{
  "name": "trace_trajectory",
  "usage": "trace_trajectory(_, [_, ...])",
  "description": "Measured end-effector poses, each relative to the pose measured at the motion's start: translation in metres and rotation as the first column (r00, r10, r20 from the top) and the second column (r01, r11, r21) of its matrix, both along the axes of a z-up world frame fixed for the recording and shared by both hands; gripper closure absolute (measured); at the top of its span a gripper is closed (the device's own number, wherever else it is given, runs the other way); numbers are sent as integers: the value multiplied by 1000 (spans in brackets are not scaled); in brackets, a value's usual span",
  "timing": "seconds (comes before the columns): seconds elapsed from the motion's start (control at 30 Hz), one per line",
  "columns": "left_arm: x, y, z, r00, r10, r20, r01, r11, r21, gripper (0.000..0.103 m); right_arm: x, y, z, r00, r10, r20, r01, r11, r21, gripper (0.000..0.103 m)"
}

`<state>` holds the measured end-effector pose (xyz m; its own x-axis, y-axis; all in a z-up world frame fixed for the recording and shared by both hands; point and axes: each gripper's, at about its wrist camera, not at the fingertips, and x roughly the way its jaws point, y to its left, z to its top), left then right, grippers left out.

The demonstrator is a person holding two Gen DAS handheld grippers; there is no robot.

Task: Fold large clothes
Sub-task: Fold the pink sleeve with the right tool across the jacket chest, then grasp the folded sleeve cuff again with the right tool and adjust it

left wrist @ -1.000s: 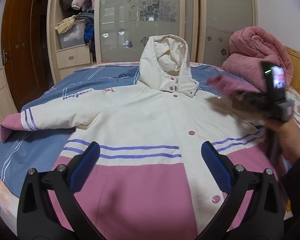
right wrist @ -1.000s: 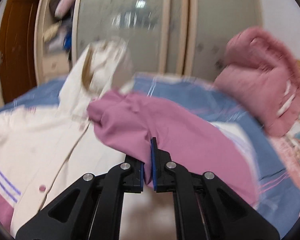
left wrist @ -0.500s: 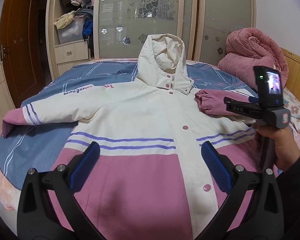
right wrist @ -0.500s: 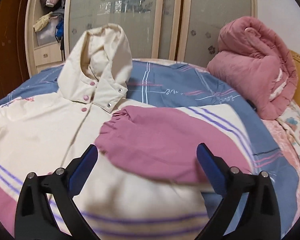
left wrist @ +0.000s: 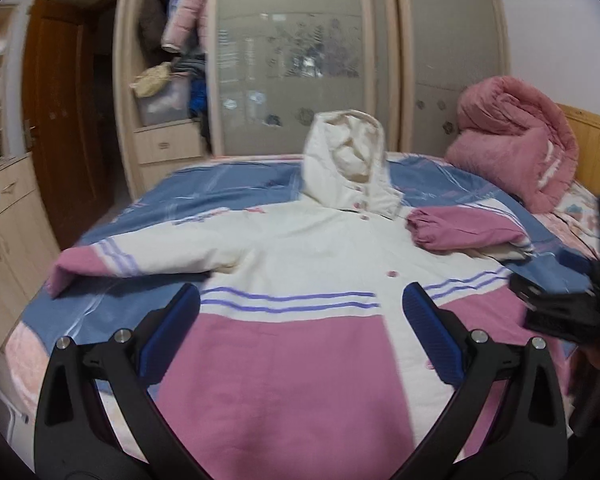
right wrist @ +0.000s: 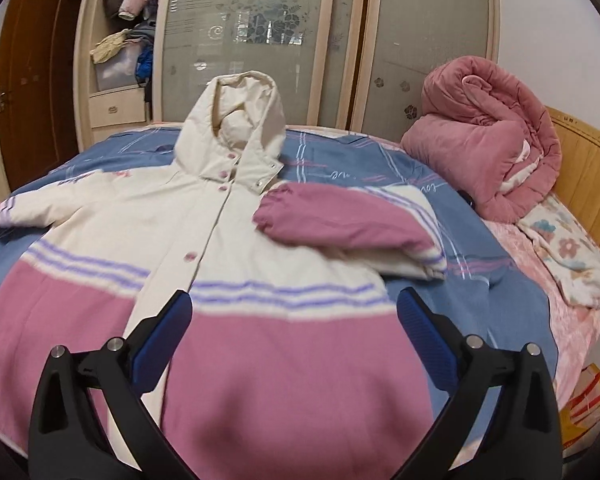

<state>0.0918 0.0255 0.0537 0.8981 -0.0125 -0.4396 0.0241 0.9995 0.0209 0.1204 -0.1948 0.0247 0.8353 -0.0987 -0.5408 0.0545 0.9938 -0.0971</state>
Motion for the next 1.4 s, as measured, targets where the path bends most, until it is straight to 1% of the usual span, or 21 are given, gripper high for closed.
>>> trace_trajectory(0.1, [-6,22,-4,999,36,-31,-38,998,-55,2,-22,-2,2,1000,-9,9,9,1000,19,1])
trace_trajectory(0.13, [-7,27,-5,998,51,-36,-53,997,-58,2,-28,-3,2,1000,-8,11,8,1000,27,1])
trace_trajectory(0.17, [-7,31,-7,997,66,-40,-68,997,-49,2,-34,-5,3,1000,-15,17,14,999,31,1])
trace_trajectory(0.27, [-9,36,-18,993,109,-44,-108,994,28,2,-47,-9,5,999,-21,25,20,999,42,1])
trace_trajectory(0.33, [-11,40,-21,992,119,-46,-117,992,36,2,-52,-11,6,999,-26,32,25,999,46,1])
trace_trajectory(0.5, [-14,53,-25,986,158,-44,-156,987,35,2,-53,-11,6,999,-19,33,17,999,41,1])
trace_trajectory(0.57, [-14,57,-25,985,167,-45,-166,986,21,2,-53,-11,7,999,-19,37,17,999,40,1])
trace_trajectory(0.63, [-14,60,-26,985,167,-49,-167,986,7,2,-53,-9,6,999,-17,38,16,999,41,1])
trace_trajectory(0.77, [-13,58,-27,986,162,-45,-161,987,25,2,-50,-6,4,999,-15,36,13,999,34,1])
trace_trajectory(0.9, [-12,55,-24,988,154,-14,-153,988,30,2,-44,0,4,999,16,48,-17,1000,23,1])
trace_trajectory(1.0, [-7,54,-24,989,147,-11,-146,989,27,2,-20,11,9,998,29,49,-28,999,-35,1])
trace_trajectory(1.07, [-2,52,-24,991,133,-13,-133,991,27,2,0,15,13,999,39,36,-37,998,-53,1])
trace_trajectory(1.17, [1,50,-22,991,131,2,-131,991,24,2,55,27,14,998,43,-40,-47,996,-82,1])
trace_trajectory(1.2, [2,50,-21,992,129,1,-129,991,21,2,78,35,12,995,50,-88,-59,993,-99,1])
trace_trajectory(1.27, [5,51,-21,992,130,0,-130,992,6,2,121,51,6,990,53,-131,-72,988,-139,2])
trace_trajectory(1.3, [5,52,-21,992,130,1,-130,992,3,2,135,57,1,988,44,-146,-67,985,-160,4])
trace_trajectory(1.33, [6,53,-21,991,133,3,-133,991,5,2,160,65,-8,983,19,-185,-57,979,-198,6])
trace_trajectory(1.37, [8,55,-22,990,143,7,-143,990,12,2,172,70,-14,979,10,-205,-54,976,-209,11])
trace_trajectory(1.4, [9,56,-22,989,147,9,-147,989,14,2,194,75,-24,972,-5,-236,-49,973,-225,17])
